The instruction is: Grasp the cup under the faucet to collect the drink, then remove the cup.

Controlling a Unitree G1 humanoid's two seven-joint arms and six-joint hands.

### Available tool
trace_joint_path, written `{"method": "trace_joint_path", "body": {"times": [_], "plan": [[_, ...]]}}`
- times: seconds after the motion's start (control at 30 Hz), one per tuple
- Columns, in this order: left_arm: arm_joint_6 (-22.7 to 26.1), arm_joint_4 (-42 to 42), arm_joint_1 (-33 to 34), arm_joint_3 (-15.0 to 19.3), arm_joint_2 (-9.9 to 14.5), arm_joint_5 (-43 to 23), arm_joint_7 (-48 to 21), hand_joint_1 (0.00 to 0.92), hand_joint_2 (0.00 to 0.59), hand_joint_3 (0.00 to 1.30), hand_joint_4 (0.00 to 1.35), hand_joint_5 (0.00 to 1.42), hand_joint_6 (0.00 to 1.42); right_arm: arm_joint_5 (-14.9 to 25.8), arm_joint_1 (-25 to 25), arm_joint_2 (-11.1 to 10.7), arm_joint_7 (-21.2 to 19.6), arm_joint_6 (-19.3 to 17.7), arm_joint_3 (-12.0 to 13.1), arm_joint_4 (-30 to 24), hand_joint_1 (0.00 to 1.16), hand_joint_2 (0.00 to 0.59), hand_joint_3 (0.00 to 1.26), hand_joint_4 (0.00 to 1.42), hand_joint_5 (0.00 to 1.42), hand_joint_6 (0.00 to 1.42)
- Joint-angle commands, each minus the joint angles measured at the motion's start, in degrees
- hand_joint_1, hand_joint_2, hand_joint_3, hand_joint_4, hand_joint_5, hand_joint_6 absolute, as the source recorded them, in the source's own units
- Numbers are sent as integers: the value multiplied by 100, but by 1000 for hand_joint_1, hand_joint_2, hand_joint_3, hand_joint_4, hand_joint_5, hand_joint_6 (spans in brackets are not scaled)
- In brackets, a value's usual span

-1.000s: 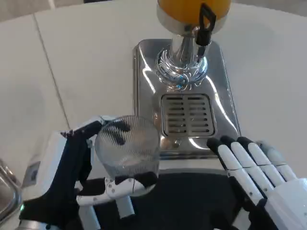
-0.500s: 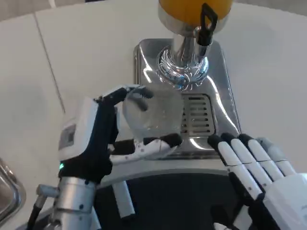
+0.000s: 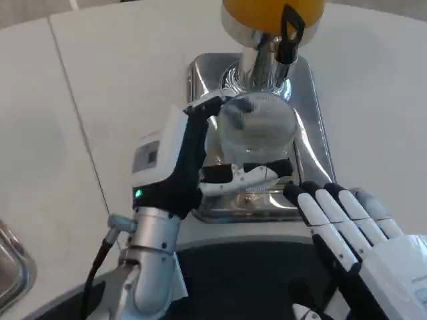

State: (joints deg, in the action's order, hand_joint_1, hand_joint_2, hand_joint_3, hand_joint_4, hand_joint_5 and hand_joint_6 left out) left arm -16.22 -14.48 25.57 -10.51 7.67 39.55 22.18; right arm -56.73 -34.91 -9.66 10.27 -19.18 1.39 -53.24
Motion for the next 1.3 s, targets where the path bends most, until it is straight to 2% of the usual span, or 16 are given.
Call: {"method": "trace_joint_path", "body": {"times": [0.03,0.3,0.7,1.0,1.3], "plan": [[-149,-353,385,-175,-18,41,284,787,0,1152,1026,1414,1424,73,-40,-27,43,72,33,33,154,573,0,0,0,0],[-211,-1090,879,-466,47,160,543,787,0,1152,1026,1417,1424,244,-2,-64,183,153,110,-64,153,572,0,0,0,0],[-291,-1999,1386,-696,-2,102,897,787,0,1152,1026,1403,1424,125,82,29,259,280,-54,-45,153,572,0,0,0,0],[-72,-2348,1552,-786,-123,185,1180,792,0,1144,1013,1402,1424,101,213,50,378,439,-142,-88,153,572,0,0,0,0],[198,-2748,1697,-927,-129,293,1630,798,0,1130,984,1388,1424,67,195,61,378,512,-217,-102,153,572,0,0,0,0]]}}
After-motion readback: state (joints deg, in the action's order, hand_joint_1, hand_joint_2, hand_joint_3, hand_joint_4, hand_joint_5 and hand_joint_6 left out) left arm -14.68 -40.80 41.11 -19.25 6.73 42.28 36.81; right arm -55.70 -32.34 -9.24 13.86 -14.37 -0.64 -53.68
